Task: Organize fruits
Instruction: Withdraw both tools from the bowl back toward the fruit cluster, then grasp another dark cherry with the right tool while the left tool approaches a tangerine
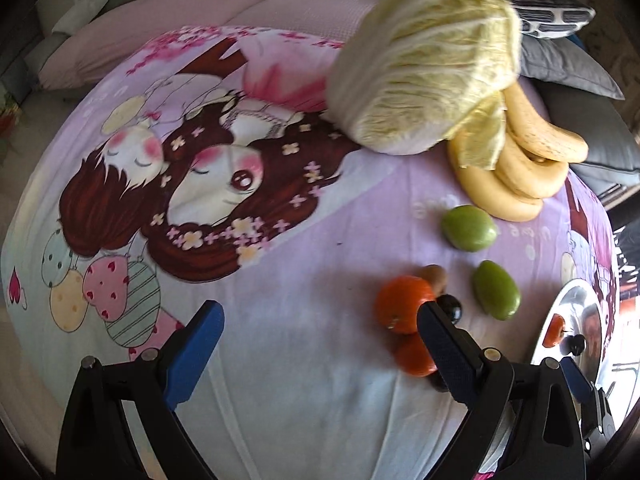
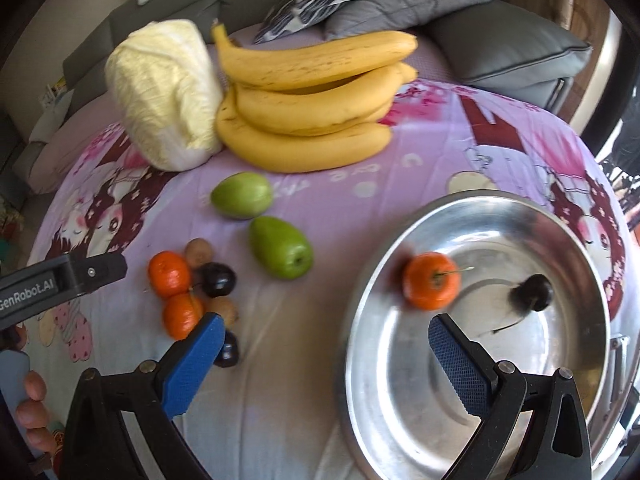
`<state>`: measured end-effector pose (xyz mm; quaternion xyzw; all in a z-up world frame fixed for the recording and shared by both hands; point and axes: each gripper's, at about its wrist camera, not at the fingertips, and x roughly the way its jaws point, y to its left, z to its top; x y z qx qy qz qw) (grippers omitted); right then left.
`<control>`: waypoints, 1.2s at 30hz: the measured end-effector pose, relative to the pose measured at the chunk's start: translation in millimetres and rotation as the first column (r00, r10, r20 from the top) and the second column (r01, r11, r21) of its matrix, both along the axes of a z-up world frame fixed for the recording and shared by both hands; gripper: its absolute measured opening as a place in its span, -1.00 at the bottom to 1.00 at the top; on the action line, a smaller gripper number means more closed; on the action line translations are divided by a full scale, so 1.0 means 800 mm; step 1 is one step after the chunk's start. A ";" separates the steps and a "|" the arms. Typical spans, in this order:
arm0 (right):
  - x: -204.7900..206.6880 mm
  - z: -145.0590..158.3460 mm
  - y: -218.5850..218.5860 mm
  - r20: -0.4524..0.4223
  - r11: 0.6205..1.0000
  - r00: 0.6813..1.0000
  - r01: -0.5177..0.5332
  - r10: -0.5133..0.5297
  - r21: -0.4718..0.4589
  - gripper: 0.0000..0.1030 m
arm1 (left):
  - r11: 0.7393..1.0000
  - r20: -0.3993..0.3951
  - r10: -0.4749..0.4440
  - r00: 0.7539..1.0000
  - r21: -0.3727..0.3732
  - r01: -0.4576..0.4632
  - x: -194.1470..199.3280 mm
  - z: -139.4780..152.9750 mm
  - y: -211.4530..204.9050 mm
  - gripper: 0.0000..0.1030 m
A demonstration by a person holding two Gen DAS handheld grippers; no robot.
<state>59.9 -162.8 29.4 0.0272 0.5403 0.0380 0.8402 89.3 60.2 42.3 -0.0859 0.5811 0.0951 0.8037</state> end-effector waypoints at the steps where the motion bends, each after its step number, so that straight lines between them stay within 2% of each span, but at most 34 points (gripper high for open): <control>1: 0.001 -0.001 0.002 -0.003 1.000 1.000 -0.001 0.001 0.005 1.00 | 1.000 -0.006 0.011 1.000 0.001 -0.011 0.001 -0.003 0.004 0.89; 5: 0.005 -0.006 0.009 -0.011 0.999 1.000 -0.010 0.011 0.030 1.00 | 0.999 -0.040 0.043 0.998 -0.003 -0.043 0.004 -0.017 0.014 0.89; 11: 0.001 -0.012 0.027 -0.019 0.998 0.998 -0.054 0.055 0.035 1.00 | 0.997 -0.053 0.033 0.998 -0.061 -0.036 0.006 -0.026 0.015 0.89; 22: -0.006 -0.013 0.044 0.007 0.995 0.995 -0.100 0.100 0.009 0.98 | 0.981 -0.037 0.030 0.999 -0.189 -0.036 0.002 -0.040 0.007 0.89; 26: -0.010 -0.005 0.049 0.044 0.993 0.992 -0.113 0.114 -0.023 0.98 | 0.981 -0.008 0.038 0.999 -0.191 -0.039 0.002 -0.037 0.008 0.89; 29: -0.011 -0.004 0.052 0.049 0.991 0.990 -0.132 0.132 -0.021 0.86 | 0.983 -0.025 0.013 1.000 -0.182 -0.017 0.003 -0.037 0.003 0.89; 31: -0.011 -0.008 0.053 0.037 0.991 0.990 -0.136 0.136 -0.011 0.66 | 0.982 -0.051 0.009 0.999 -0.189 -0.018 0.006 -0.042 0.004 0.89; 33: -0.010 -0.012 0.054 0.023 0.990 0.990 -0.140 0.140 0.007 0.56 | 0.979 -0.066 0.013 0.998 -0.201 -0.026 0.008 -0.047 0.005 0.89; 36: -0.011 -0.017 0.058 0.009 0.987 0.987 -0.159 0.159 0.018 0.48 | 0.980 -0.067 0.019 0.998 -0.196 -0.031 0.008 -0.050 0.006 0.88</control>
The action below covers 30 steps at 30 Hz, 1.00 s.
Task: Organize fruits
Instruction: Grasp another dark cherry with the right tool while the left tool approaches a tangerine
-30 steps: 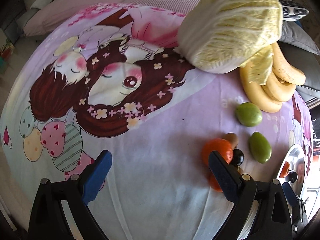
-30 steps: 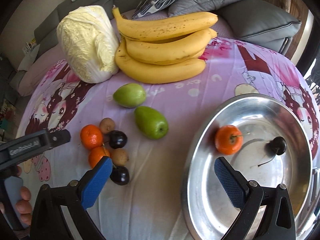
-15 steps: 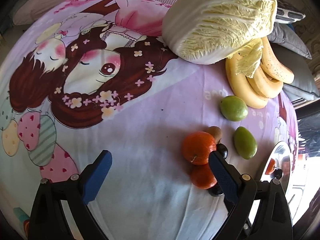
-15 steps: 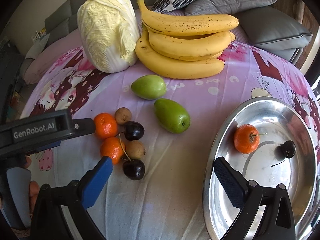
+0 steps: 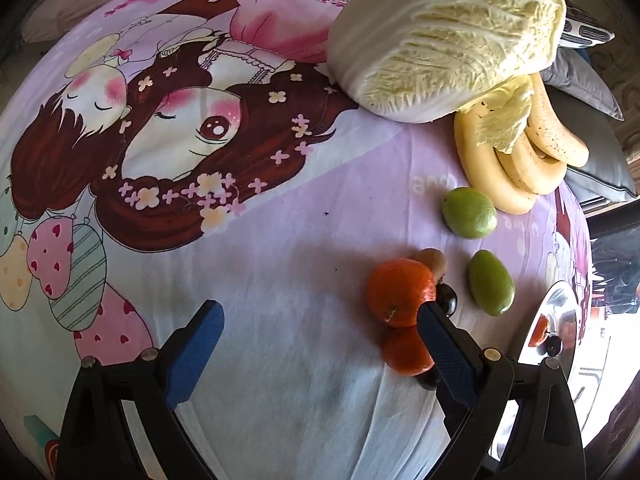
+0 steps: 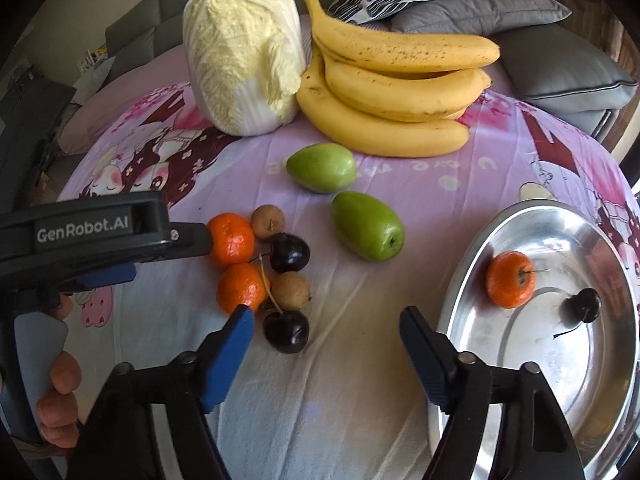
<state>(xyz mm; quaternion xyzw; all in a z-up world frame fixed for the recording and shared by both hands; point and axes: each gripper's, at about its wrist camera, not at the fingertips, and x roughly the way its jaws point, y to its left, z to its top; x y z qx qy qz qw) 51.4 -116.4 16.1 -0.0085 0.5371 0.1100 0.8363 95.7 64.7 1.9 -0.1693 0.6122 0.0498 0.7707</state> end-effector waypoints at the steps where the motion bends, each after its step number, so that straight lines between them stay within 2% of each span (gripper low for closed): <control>1: -0.001 -0.001 0.003 0.001 1.000 1.000 -0.008 0.008 -0.001 0.46 | 1.000 0.002 0.002 1.000 -0.001 -0.002 -0.002 -0.001 0.002 0.88; 2: -0.001 0.000 0.005 0.002 1.000 1.000 -0.017 0.017 -0.001 0.45 | 1.000 0.003 0.003 1.000 -0.010 -0.003 -0.003 -0.001 0.001 0.88; 4: -0.003 0.000 0.010 0.005 0.999 0.999 -0.037 0.037 0.000 0.29 | 0.999 0.010 -0.011 1.000 -0.043 0.011 -0.006 -0.002 0.001 0.88; 8: -0.003 -0.007 0.016 -0.018 0.998 0.998 -0.060 0.060 0.000 0.16 | 0.995 0.010 -0.069 0.998 -0.073 0.070 -0.009 -0.006 -0.014 0.88; 10: -0.002 -0.011 0.018 -0.032 0.998 0.997 -0.065 0.065 -0.004 0.00 | 0.991 0.013 -0.101 0.995 -0.088 0.102 -0.009 -0.006 -0.024 0.81; 13: -0.001 -0.016 0.019 -0.044 0.997 0.996 -0.073 0.072 -0.002 -0.02 | 0.986 0.011 -0.137 0.991 -0.094 0.137 -0.009 -0.007 -0.037 0.71; 17: 0.000 -0.020 0.022 -0.050 0.996 0.995 -0.085 0.085 0.007 -0.05 | 0.980 -0.008 -0.172 0.985 -0.100 0.171 -0.008 -0.008 -0.058 0.69; 19: 0.001 -0.022 0.023 -0.055 0.996 0.995 -0.087 0.087 0.010 -0.06 | 0.977 -0.011 -0.186 0.982 -0.105 0.184 -0.007 -0.010 -0.064 0.48; 25: 0.005 -0.025 0.022 -0.059 0.996 0.995 -0.083 0.084 0.021 -0.22 | 0.974 -0.020 -0.209 0.978 -0.096 0.207 0.000 -0.021 -0.082 0.30; 30: 0.005 -0.026 0.022 -0.063 0.996 0.994 -0.085 0.087 0.033 -0.32 | 0.975 -0.030 -0.211 0.977 -0.083 0.208 0.002 -0.024 -0.088 0.30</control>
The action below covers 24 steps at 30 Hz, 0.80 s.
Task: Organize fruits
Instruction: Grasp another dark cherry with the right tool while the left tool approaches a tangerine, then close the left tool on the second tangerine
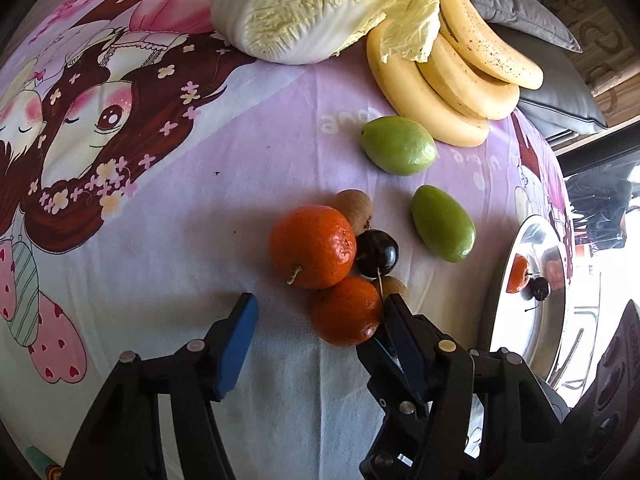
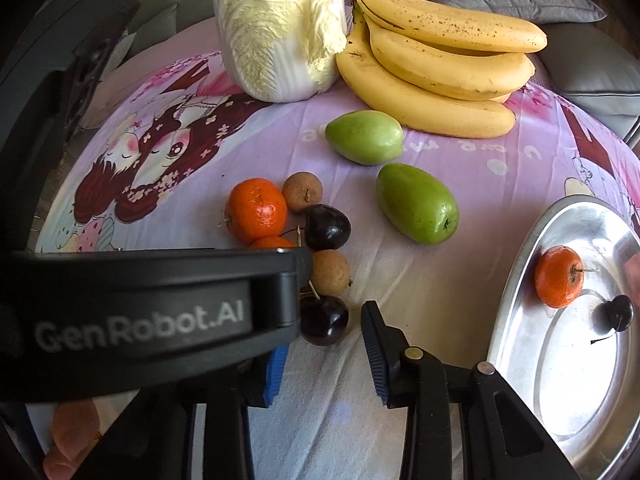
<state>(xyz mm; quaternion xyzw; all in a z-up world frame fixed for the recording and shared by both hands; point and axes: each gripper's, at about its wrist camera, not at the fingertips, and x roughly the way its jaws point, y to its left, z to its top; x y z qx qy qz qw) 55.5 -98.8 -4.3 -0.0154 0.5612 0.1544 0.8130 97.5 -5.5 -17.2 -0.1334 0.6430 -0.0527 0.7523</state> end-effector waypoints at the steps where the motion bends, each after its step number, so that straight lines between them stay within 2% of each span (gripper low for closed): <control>1: -0.001 0.000 0.000 -0.001 1.000 1.000 0.000 0.000 0.004 -0.34 | 1.000 0.000 0.000 1.000 0.001 0.000 0.001 -0.001 0.004 0.29; 6: -0.002 0.000 0.000 -0.005 1.000 1.000 -0.002 0.002 0.001 -0.41 | 1.000 -0.003 0.009 1.000 -0.007 -0.009 0.001 -0.003 0.009 0.29; 15: -0.002 0.002 -0.006 -0.013 1.000 1.000 0.007 -0.007 -0.001 -0.41 | 1.000 -0.008 0.015 1.000 -0.015 -0.015 0.001 -0.004 0.022 0.29; 24: -0.004 0.004 -0.011 -0.024 1.000 0.999 0.023 -0.023 0.001 -0.42 | 1.000 -0.004 0.000 1.000 0.017 0.000 0.001 -0.004 0.010 0.29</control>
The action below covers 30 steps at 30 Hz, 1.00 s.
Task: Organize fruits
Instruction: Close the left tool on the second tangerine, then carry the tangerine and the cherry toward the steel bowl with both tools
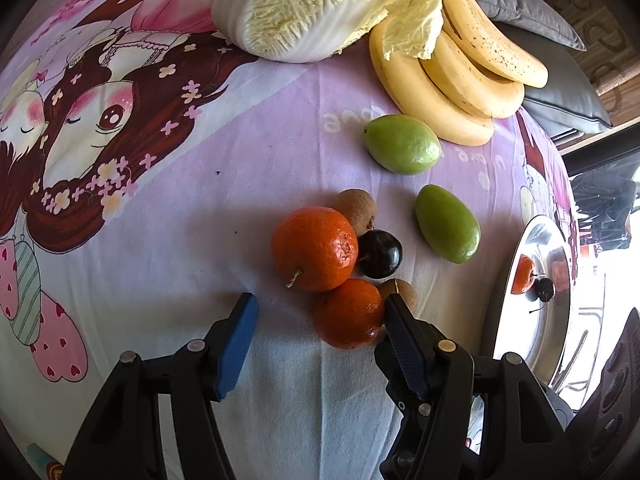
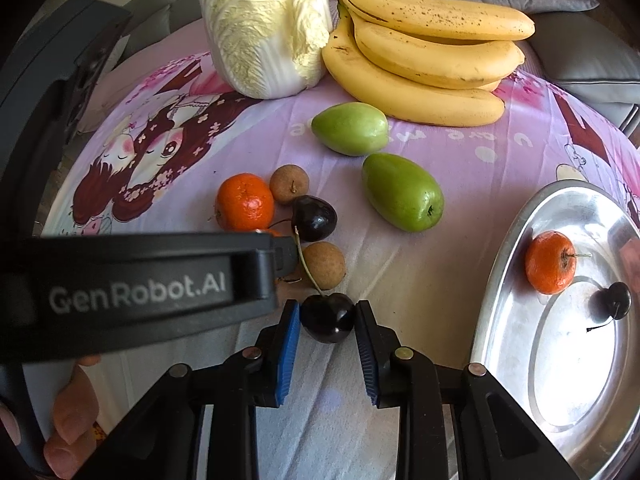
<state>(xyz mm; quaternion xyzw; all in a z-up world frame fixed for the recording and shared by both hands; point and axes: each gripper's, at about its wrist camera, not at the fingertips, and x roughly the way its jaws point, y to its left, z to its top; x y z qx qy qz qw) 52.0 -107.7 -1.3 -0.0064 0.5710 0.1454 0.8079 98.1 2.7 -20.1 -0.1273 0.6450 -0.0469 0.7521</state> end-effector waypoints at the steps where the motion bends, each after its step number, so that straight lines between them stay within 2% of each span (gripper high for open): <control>1: 0.000 0.000 0.000 -0.001 1.000 1.000 0.000 0.000 0.000 -0.42 | 1.000 0.001 -0.001 1.000 0.002 0.001 0.000 0.000 -0.002 0.29; 3: 0.000 0.000 0.000 -0.002 1.000 1.000 0.000 0.000 0.000 -0.41 | 1.000 0.003 -0.005 1.000 0.008 0.005 0.000 0.000 -0.004 0.28; 6: 0.000 -0.002 0.001 -0.004 1.000 1.000 0.000 0.000 -0.004 -0.42 | 1.000 0.006 -0.023 1.000 -0.013 0.023 0.000 0.001 -0.011 0.02; 12: 0.001 -0.002 0.000 -0.005 1.000 1.000 0.003 -0.003 0.005 -0.42 | 0.998 0.009 -0.037 0.999 -0.055 0.038 0.000 0.002 -0.021 -0.28; 23: -0.001 0.005 -0.005 0.007 1.000 1.000 0.010 -0.010 0.018 -0.42 | 0.997 0.032 -0.041 0.999 -0.062 0.042 -0.004 0.010 -0.027 -0.29; 27: -0.004 0.013 -0.007 0.025 0.999 1.000 0.013 -0.013 0.030 -0.42 | 0.996 0.067 -0.038 0.997 -0.073 0.043 -0.007 0.025 -0.027 -0.29; 30: -0.006 0.021 -0.010 0.039 0.999 0.999 0.020 -0.021 0.042 -0.42 | 0.992 0.111 0.008 0.994 -0.127 0.006 -0.011 0.037 -0.025 -0.29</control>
